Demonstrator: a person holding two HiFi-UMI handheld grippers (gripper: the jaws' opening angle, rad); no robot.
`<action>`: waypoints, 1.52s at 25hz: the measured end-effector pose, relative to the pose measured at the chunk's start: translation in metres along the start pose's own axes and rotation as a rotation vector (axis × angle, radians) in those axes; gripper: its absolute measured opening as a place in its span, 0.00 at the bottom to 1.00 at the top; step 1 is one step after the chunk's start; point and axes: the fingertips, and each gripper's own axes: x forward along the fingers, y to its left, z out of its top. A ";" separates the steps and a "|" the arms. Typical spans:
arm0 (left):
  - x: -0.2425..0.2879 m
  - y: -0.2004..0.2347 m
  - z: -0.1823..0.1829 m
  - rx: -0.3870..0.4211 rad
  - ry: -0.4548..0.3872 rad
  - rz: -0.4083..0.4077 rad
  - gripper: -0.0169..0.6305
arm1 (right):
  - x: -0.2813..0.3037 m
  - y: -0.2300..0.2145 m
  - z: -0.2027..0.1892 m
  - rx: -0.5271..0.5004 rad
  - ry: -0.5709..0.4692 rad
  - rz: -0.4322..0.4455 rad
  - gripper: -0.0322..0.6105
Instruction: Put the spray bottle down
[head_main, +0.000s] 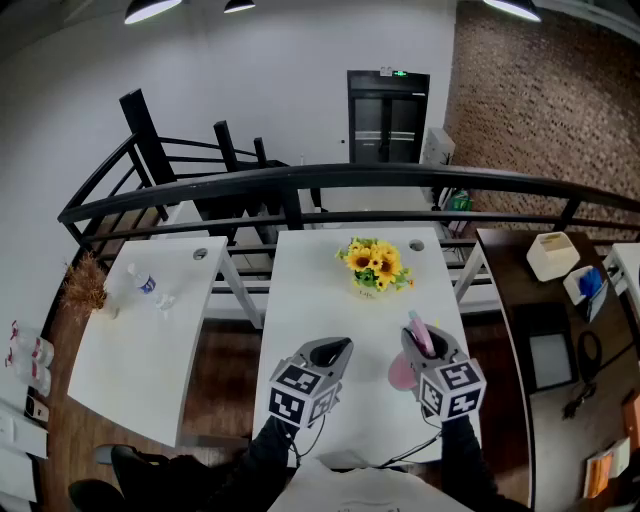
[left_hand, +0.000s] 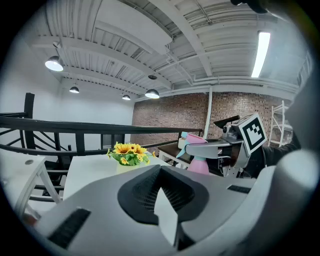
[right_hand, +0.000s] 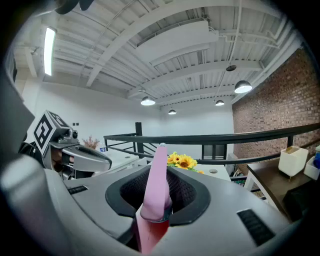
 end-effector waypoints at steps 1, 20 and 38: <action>0.001 0.000 0.000 -0.001 0.001 0.000 0.05 | 0.001 -0.001 0.000 0.001 0.000 -0.001 0.17; 0.033 0.001 -0.024 -0.035 0.052 -0.034 0.05 | 0.062 -0.088 -0.030 -0.059 -0.005 -0.165 0.17; 0.049 0.006 -0.042 -0.063 0.085 -0.028 0.05 | 0.107 -0.131 -0.059 -0.095 -0.022 -0.211 0.17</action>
